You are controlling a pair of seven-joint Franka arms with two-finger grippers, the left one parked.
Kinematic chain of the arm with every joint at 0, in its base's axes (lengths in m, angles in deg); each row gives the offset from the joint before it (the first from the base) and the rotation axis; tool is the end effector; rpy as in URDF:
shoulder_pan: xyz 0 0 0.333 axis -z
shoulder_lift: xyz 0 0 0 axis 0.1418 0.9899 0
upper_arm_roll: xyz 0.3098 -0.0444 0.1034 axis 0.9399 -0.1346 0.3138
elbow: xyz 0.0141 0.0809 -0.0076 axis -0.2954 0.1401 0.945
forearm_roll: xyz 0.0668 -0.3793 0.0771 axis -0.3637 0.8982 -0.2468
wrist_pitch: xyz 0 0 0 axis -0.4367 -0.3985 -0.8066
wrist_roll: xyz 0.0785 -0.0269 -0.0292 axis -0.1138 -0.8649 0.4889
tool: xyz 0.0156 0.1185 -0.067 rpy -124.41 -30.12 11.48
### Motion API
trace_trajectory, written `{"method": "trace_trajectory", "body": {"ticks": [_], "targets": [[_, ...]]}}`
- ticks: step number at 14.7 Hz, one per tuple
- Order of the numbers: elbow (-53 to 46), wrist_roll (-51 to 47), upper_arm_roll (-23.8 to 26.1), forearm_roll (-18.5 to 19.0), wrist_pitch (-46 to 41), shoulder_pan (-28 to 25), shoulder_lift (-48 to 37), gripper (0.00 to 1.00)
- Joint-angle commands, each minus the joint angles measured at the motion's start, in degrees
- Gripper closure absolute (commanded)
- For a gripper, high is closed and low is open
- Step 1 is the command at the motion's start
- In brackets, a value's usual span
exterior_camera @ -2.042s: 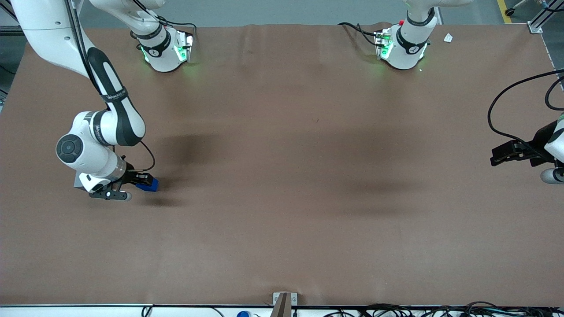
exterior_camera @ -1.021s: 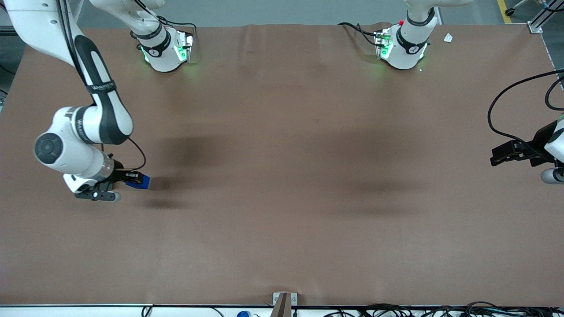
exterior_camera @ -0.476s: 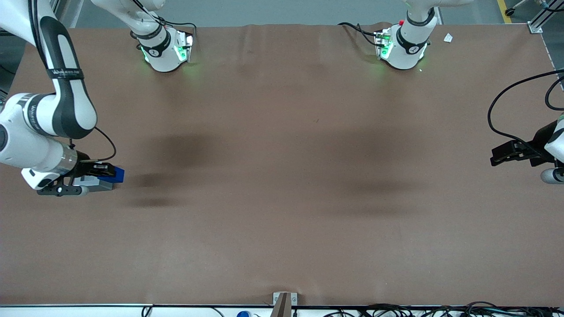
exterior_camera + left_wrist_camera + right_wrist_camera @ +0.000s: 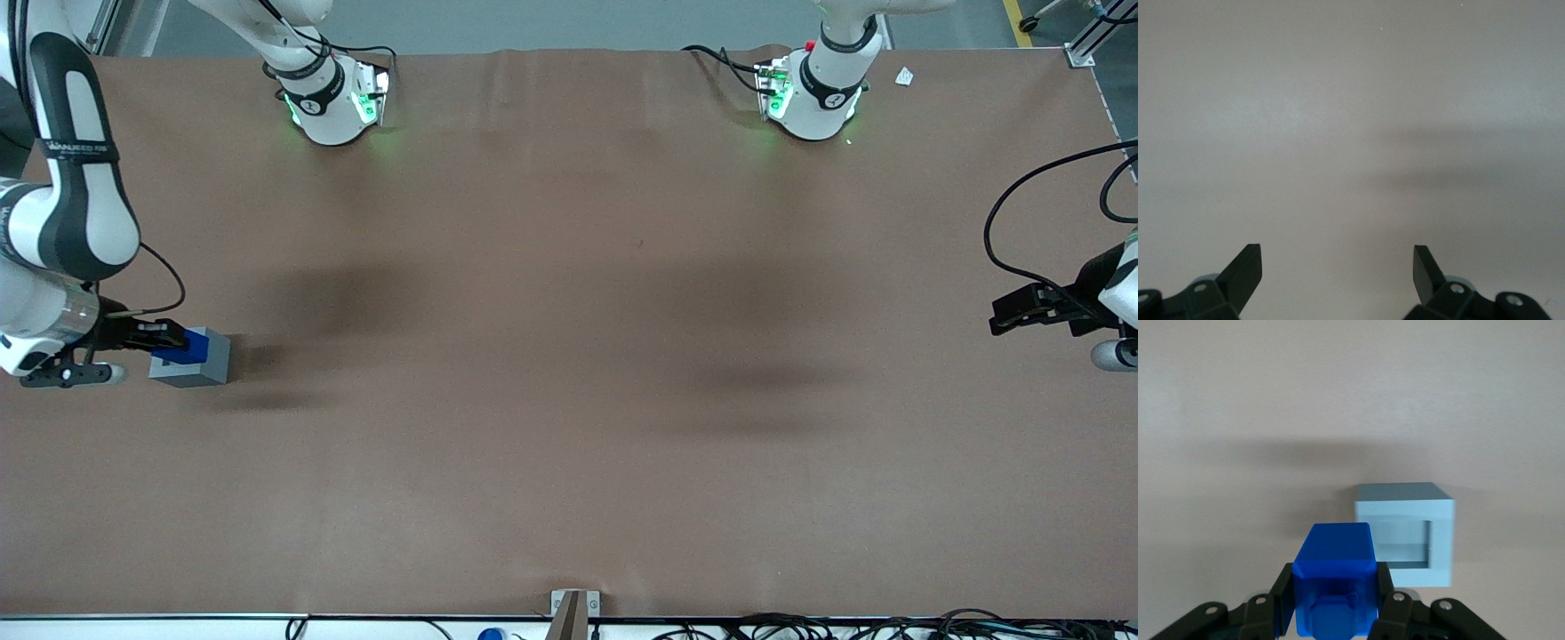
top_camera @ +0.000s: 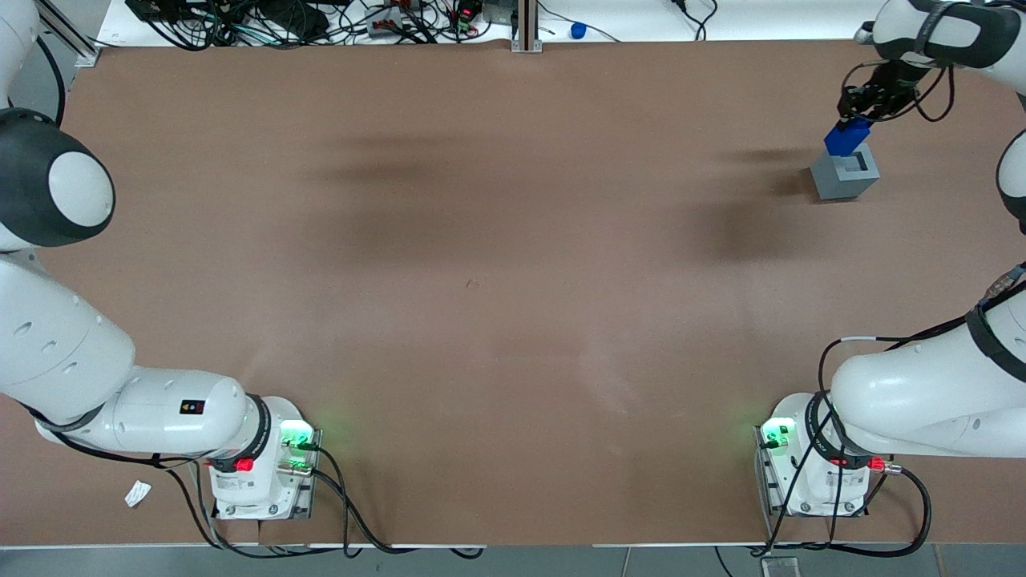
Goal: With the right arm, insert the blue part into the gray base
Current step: 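Lift the blue block and carry it over the gray base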
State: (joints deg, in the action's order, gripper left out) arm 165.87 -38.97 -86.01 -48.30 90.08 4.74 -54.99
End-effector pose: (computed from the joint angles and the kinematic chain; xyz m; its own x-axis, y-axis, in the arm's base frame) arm 0.5943 -0.1502 0.3276 0.9965 0.0555 -0.0618 0.0531 -0.9978 -0.0405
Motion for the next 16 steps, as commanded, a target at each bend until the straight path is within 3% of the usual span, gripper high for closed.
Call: {"method": "trace_trajectory", "body": {"ticks": [1, 5, 16], "targets": [[2.17, 1.67, 0.86, 0.18, 2.20, 2.31, -1.78, 0.90], [5.16, 2.82, 0.86, 0.18, 7.65, 3.19, -2.31, 0.90], [5.52, 2.47, 0.86, 0.18, 10.46, 5.03, -1.43, 0.90]]}}
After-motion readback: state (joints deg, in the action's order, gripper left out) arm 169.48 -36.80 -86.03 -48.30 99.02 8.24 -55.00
